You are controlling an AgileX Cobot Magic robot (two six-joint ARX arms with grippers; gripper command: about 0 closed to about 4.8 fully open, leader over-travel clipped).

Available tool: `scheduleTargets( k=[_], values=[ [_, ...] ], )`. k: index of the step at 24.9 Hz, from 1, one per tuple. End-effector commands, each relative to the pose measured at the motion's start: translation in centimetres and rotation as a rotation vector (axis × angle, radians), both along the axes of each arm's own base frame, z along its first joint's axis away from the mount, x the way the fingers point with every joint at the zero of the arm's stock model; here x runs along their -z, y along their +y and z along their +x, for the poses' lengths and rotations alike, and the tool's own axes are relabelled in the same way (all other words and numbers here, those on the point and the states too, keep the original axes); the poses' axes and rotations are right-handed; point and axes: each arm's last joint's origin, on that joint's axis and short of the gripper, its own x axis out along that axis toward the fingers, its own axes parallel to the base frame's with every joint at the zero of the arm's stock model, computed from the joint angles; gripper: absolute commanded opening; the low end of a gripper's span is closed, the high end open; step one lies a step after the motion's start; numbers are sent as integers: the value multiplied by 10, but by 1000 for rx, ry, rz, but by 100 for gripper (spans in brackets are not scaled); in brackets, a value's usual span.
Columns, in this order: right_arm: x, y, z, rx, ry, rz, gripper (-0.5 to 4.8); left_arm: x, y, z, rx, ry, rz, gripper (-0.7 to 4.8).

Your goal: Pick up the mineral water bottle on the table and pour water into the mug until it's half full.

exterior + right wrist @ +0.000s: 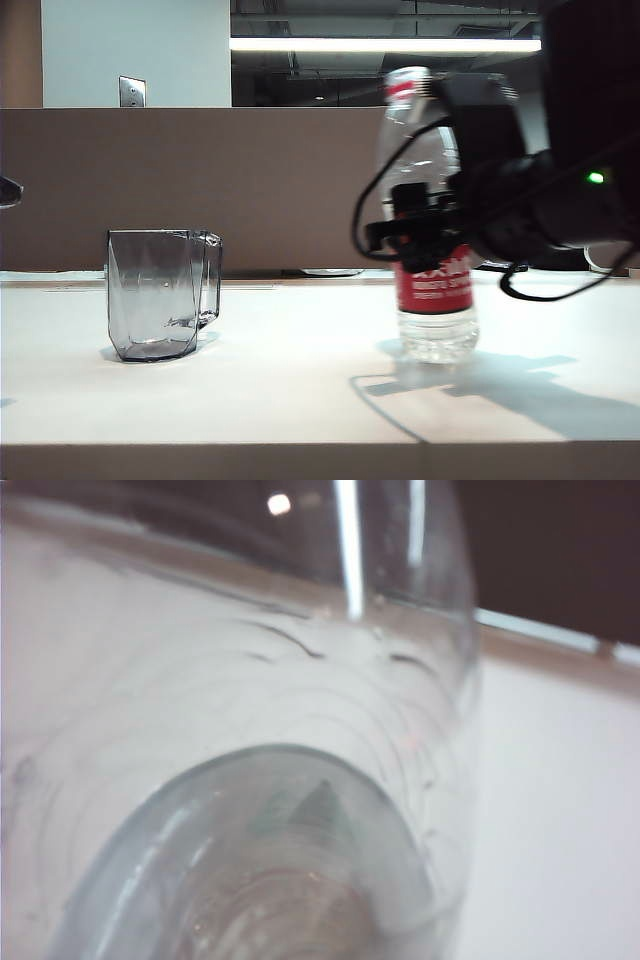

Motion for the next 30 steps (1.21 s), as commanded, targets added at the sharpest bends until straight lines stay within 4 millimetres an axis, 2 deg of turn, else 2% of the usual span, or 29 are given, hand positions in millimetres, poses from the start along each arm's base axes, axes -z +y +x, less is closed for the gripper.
scheduleTargets(
  k=[1, 5, 7, 15, 20, 25, 30],
  values=[
    [-8, 24, 11, -62, 29, -158, 247, -2, 0, 0, -1, -12, -7, -5],
    [-21, 43, 23, -86, 40, -195, 247, -2, 0, 0, -1, -12, -7, -5],
    [-34, 55, 35, -99, 66, -252, 247, -2, 1, 1, -13, -12, -6, -5],
    [-51, 67, 48, -141, 55, -442, 247, -3, 14, 6, -151, -18, -8, -5],
    [-52, 71, 48, -177, 73, -520, 247, -6, 16, 5, -167, -52, -25, -5],
    [-51, 81, 39, -249, 20, -633, 247, -7, 16, 4, -167, -64, -30, -5],
    [-50, 83, 36, -256, 0, -710, 247, -8, 17, 4, -167, -75, -36, -5]
  ],
)
